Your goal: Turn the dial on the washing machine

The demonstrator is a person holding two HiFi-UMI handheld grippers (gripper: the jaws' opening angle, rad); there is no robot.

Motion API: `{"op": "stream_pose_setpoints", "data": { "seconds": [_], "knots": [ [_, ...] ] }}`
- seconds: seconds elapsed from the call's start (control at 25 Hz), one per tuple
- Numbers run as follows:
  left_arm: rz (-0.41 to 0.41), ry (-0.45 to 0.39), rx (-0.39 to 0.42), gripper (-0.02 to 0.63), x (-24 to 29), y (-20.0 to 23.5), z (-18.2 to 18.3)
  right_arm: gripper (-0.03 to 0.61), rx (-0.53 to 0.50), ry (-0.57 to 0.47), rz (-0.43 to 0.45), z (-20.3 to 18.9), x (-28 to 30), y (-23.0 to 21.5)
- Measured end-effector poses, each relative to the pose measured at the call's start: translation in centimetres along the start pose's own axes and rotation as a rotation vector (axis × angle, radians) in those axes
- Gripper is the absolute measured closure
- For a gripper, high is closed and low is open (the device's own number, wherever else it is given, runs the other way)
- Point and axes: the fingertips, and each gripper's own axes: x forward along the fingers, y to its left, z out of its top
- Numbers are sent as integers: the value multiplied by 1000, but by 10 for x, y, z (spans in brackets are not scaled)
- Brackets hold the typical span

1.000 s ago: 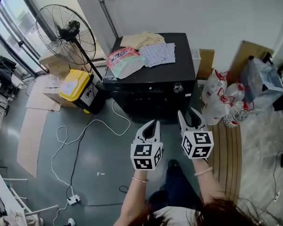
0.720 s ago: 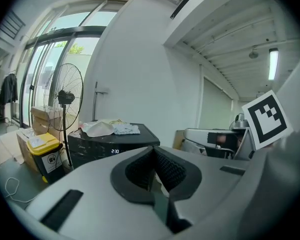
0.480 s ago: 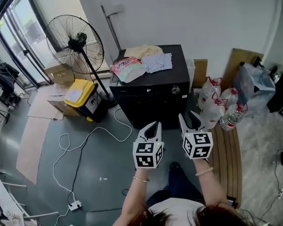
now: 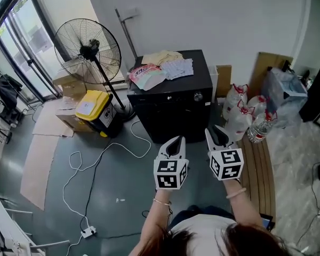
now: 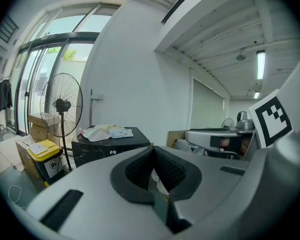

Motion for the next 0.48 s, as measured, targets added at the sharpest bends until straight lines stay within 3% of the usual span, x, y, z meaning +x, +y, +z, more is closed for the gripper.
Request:
{"op": "stream_pose_setpoints", "data": {
  "seconds": [0.48],
  "knots": [
    [18, -35, 17, 598, -33, -46, 8, 516, -54, -48, 26, 12, -56, 1]
  ]
}}
